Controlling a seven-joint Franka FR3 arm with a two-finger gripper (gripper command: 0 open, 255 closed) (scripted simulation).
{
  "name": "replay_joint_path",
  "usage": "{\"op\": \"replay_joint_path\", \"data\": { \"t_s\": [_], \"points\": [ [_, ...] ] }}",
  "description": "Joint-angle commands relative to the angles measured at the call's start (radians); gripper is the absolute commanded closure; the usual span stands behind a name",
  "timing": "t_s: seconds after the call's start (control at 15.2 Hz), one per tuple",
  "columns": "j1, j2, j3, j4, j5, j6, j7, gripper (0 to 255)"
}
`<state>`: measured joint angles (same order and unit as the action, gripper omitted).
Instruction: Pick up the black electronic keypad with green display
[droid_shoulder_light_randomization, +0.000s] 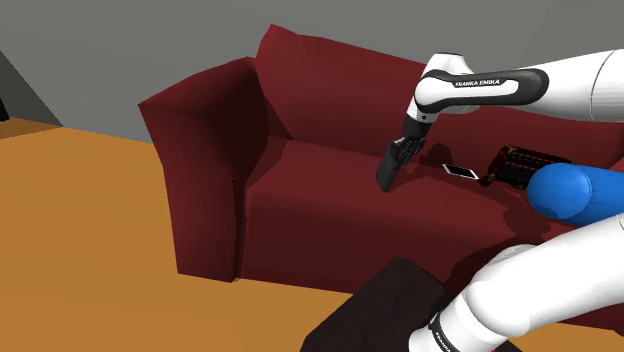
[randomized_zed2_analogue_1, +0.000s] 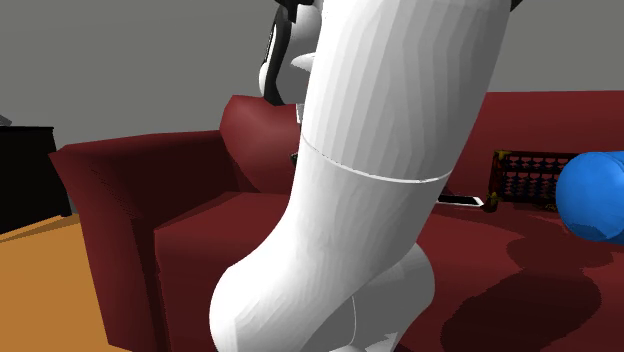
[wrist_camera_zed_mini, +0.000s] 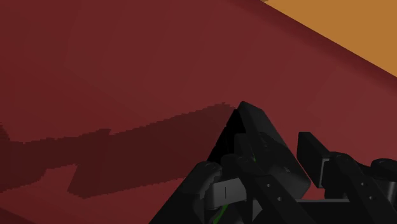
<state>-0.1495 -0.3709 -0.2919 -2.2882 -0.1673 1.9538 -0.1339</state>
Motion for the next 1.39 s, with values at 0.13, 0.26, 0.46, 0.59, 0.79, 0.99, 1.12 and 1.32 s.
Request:
{"op": "replay_joint_path", "data": {
  "t_s": [0.13,0.26,0.46,0.59,0.79,0.99,1.12,1.32],
  "points": [
    [0.0,0.001,0.0,-0.002,0.0,0.002,0.0,255],
    [0.0,0.0,0.0,-0.002,0.0,0.001,0.0,255],
    [0.0,-0.006,0.002,0.021,0.001,-0.028,-0.002,255],
    [0.001,-0.009,0.005,0.045,0.002,-0.056,-0.003,255],
    [0.002,-0.013,0.008,0.082,0.004,-0.096,-0.005,255],
    [0.003,-0.015,0.012,0.12,0.007,-0.137,-0.007,255],
    [0.004,-0.015,0.014,0.147,0.008,-0.164,-0.009,255],
    [0.006,-0.014,0.016,0.188,0.011,-0.204,-0.012,255]
  ]
}}
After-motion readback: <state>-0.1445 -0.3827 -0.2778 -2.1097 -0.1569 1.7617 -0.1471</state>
